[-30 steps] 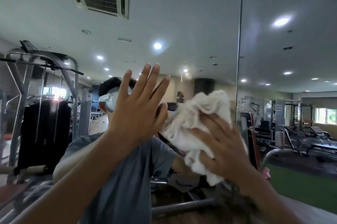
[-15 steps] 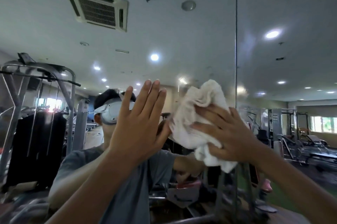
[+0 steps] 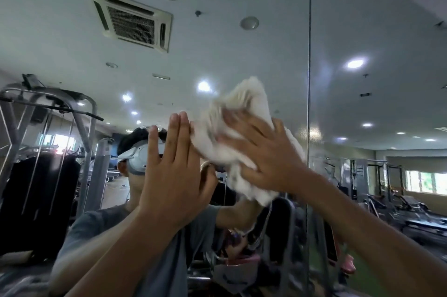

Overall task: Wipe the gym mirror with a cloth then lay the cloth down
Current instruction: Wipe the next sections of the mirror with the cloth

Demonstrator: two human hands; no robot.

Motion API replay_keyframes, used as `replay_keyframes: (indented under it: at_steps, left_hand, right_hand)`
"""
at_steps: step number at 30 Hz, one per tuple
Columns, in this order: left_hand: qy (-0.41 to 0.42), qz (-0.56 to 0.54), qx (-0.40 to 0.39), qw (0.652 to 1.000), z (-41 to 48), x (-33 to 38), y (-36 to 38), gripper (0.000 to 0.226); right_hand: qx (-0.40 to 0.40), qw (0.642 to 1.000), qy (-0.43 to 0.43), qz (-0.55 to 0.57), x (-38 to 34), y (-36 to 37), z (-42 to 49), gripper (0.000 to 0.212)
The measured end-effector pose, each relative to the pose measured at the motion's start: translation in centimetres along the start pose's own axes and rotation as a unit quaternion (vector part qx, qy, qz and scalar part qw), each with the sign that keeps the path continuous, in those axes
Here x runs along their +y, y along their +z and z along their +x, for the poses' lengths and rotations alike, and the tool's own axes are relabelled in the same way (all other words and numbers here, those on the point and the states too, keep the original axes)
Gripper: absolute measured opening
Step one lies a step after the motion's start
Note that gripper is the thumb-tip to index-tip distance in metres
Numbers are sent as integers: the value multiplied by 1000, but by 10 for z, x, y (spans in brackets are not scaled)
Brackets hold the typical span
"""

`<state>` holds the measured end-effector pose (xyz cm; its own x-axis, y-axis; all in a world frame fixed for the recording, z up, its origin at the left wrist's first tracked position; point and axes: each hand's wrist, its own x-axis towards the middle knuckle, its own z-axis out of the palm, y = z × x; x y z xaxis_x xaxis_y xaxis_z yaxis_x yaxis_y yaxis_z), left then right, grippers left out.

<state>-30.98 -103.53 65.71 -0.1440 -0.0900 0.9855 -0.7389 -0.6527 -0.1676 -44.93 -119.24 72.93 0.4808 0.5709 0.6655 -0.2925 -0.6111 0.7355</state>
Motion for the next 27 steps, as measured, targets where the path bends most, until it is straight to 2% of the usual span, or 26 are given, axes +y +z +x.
replay_keyframes:
  at_steps: [1,2,3,5,7,8,9,11,14,16,17,18,20,22,24,25,27]
  left_hand:
    - [-1,-1,-2,1000,-1,0,0,77]
    - [0,-1,-6,1000,-1,0,0,77]
    - [0,-1,-10,1000,0,1,-1,77]
    - [-1,-2,-16,1000,-2,2,0,78]
    - [-4,3,-13,1000,-1,4,0,78]
    - [-2,4,-12,1000,-1,4,-1,77]
    - [0,1,-10,1000,0,4,-1,76]
    - [-4,-8,-5,1000,-1,0,-2,74]
    - [-7,-24,-12,1000,0,-2,-3,71]
    - [-7,-40,-6,999,-1,-3,-4,68]
    - [-7,-45,-1,999,-1,-4,-5,67]
    - [-4,-47,3,999,1,-6,-7,64]
    - [17,-39,19,999,12,-14,-9,58]
    - [44,-18,45,998,31,-23,-9,51]
    - [66,2,58,996,61,-29,-7,48]
    - [72,9,60,996,78,-32,-4,47]
    - [77,23,72,994,113,-38,-2,47]
  right_hand:
    - [-18,999,-43,3,16,-2,-19,56]
    - [-34,998,-43,0,35,-6,-32,59]
    - [-37,999,-4,-2,57,-8,-39,63]
    - [-1,984,176,22,91,-13,-27,66]
    - [77,923,374,50,95,-18,25,66]
    - [97,892,438,49,85,-18,54,64]
    - [103,882,459,33,71,-18,78,62]
    - [95,922,376,9,39,-11,104,57]
    - [43,988,147,-8,9,-4,82,57]
    - [7,1000,2,10,13,-3,40,57]
    - [-1,999,-32,20,24,-3,17,57]
    - [-8,999,-20,28,41,-5,-2,58]
    - [-6,992,119,50,85,-8,-19,61]
    - [54,944,315,78,120,-13,7,61]
    - [106,878,460,82,127,-17,61,55]
    - [108,868,482,57,119,-16,84,53]
    - [132,907,400,-17,92,-8,106,50]
